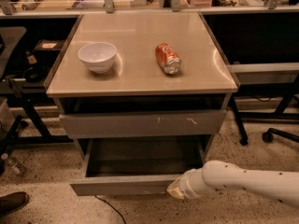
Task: Close middle drawer
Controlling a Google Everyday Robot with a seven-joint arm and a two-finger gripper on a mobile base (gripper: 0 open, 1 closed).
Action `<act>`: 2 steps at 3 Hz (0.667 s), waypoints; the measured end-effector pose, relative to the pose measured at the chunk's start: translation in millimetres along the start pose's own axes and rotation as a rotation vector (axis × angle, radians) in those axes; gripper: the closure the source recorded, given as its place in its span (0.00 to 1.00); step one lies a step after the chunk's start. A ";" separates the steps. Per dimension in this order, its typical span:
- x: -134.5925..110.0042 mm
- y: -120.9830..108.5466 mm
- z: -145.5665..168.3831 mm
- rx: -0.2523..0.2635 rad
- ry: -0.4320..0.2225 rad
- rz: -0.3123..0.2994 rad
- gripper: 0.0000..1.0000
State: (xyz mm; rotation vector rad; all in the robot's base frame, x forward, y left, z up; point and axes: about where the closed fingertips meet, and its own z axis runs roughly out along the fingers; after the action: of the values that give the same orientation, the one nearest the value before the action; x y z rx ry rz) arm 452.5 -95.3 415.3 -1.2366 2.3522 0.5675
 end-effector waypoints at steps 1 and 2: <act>0.0 0.0 0.0 0.000 0.000 0.000 0.71; 0.0 0.0 0.0 0.000 0.000 0.000 0.48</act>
Offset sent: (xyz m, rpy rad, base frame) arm 0.0000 0.0000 0.0000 0.0000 0.0000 0.0000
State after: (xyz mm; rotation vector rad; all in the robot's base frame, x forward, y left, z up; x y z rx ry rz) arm 452.5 -95.3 415.3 -1.2366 2.3522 0.5676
